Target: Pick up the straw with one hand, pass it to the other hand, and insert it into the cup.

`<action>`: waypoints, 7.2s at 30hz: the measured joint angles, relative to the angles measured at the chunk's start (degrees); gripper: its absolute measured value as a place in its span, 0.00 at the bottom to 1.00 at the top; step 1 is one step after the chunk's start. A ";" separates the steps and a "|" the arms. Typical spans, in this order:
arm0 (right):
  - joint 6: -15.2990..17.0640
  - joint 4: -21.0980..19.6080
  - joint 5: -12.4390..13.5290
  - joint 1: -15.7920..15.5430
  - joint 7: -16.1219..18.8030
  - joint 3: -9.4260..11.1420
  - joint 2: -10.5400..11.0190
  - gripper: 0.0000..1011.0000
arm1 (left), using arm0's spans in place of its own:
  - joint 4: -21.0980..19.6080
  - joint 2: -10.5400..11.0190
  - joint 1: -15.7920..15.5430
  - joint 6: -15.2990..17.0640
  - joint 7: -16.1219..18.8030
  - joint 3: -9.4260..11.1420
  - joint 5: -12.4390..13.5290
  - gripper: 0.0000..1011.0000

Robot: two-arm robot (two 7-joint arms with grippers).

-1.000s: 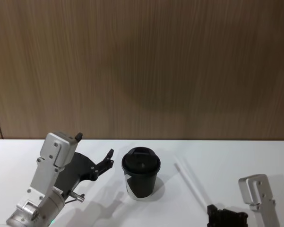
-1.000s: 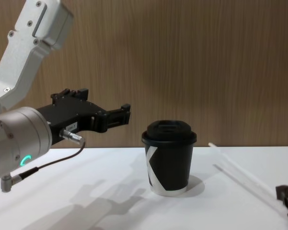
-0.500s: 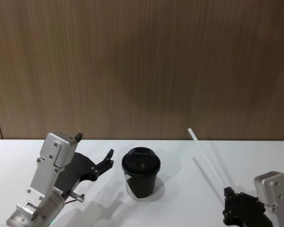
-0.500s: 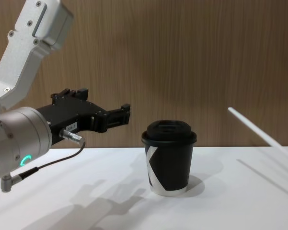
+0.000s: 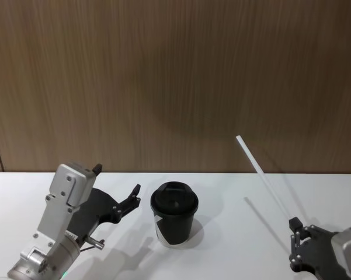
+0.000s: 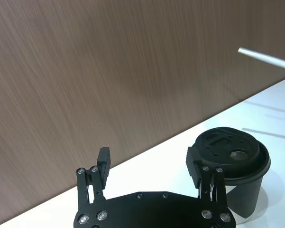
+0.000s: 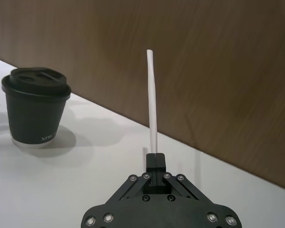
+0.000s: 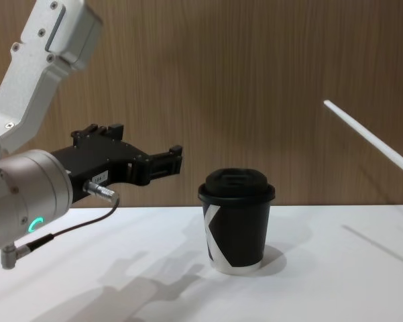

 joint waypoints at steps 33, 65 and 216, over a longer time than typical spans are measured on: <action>-22.37 5.05 -2.79 0.25 9.11 -2.28 5.23 0.00 | 0.00 0.00 0.00 0.00 0.00 0.00 0.00 0.99; -24.74 5.16 -4.52 0.18 9.06 -2.07 4.59 0.00 | -3.22 1.32 -0.85 6.01 -11.91 -2.81 -11.50 0.99; -24.89 5.15 -4.63 0.19 9.06 -2.08 4.54 0.28 | 8.98 -9.44 -10.19 17.94 -27.78 0.61 -41.50 0.01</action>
